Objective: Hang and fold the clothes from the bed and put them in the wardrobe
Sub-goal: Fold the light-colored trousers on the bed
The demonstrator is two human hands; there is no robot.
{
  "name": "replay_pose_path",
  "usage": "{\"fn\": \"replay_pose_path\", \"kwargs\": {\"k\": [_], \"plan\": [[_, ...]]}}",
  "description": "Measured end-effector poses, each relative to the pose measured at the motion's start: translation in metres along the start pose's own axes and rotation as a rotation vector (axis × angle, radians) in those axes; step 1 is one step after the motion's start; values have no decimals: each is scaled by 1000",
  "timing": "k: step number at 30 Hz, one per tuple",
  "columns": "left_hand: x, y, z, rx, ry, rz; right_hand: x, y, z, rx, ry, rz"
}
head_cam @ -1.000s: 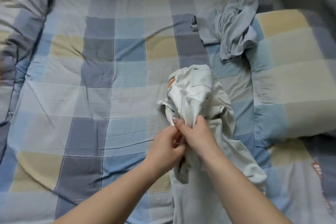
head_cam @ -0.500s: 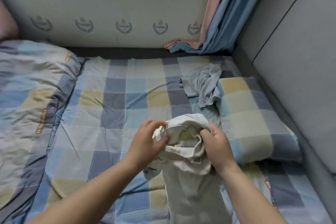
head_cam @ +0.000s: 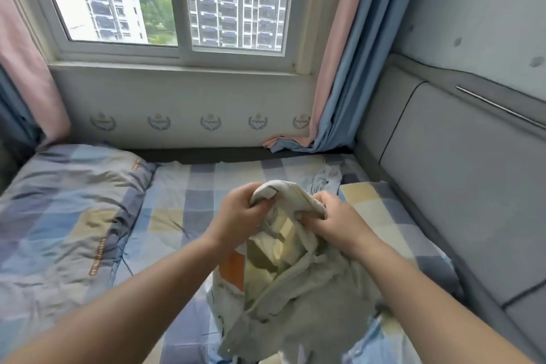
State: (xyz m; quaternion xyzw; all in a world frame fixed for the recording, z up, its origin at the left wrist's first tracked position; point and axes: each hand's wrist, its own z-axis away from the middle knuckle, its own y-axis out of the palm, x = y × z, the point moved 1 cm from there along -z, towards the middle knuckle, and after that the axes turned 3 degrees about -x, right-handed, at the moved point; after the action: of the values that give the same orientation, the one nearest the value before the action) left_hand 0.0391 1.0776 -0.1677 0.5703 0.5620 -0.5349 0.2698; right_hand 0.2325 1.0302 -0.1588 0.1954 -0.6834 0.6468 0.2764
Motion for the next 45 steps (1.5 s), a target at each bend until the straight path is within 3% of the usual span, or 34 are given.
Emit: {"fn": "replay_pose_path", "kwargs": {"k": [3, 8, 14, 17, 21, 28, 34, 37, 41, 45], "plan": [[-29, -19, -8, -40, -26, -24, 33, 6, 4, -18, -65, 9], [-57, -55, -23, -128, -34, -62, 87, 13, 5, -209, -120, -203], [-87, -100, -28, -169, 29, -81, 133, 45, -6, -353, -120, 41], [-97, -133, -28, -230, 66, -112, 158, 56, -5, -370, -74, 22], [-100, -168, -27, -272, 79, -137, 206, 72, -3, -480, -230, -38], [-94, -231, -16, -298, 107, -323, 250, 79, -17, -400, -265, -27], [-85, -288, -5, -308, 133, -518, 242, 58, -30, -407, -281, 486], [-80, -316, 4, -256, 230, -827, 254, 42, -32, -420, -379, 692], [-59, -357, 23, -132, 302, -1219, 278, 16, -41, -428, -434, 752], [-31, -370, 41, -276, 178, -1117, 310, 8, -42, -498, -520, 771]]}}
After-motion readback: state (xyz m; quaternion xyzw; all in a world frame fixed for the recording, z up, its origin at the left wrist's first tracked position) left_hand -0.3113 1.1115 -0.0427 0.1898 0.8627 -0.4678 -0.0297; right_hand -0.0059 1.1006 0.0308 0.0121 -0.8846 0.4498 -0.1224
